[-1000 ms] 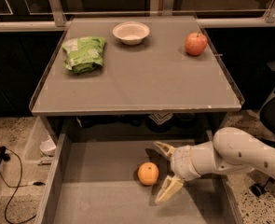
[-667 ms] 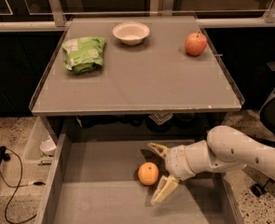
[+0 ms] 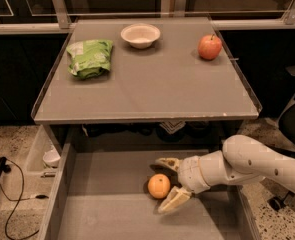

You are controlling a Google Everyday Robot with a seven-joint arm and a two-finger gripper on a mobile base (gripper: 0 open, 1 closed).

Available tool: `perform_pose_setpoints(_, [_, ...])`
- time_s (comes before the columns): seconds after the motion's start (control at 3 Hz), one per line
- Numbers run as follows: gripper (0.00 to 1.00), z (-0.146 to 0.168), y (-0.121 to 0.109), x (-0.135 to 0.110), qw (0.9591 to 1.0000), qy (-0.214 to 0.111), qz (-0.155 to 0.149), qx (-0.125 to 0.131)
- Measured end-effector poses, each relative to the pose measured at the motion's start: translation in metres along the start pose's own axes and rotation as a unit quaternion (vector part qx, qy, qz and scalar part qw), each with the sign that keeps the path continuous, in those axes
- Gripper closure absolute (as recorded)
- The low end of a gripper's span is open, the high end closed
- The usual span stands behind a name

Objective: Pick orange from top drawer and place on counter

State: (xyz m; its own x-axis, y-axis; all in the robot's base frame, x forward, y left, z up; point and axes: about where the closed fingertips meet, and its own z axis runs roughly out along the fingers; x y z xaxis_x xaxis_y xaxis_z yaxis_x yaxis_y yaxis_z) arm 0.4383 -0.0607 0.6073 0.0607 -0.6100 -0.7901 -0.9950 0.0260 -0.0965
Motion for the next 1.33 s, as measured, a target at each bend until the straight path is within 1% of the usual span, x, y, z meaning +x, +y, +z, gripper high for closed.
perform_pose_setpoints(0.67, [0.65, 0.001, 0.001, -0.001, 1.0, 0.003, 0.001, -0.005])
perform_pose_setpoints(1.0, [0.89, -0.005, 0.006, -0.007, 0.9998, 0.005, 0.01, -0.015])
perform_pose_setpoints(1.33, [1.0, -0.028, 0.01, -0.024, 0.9998, 0.008, 0.012, -0.017])
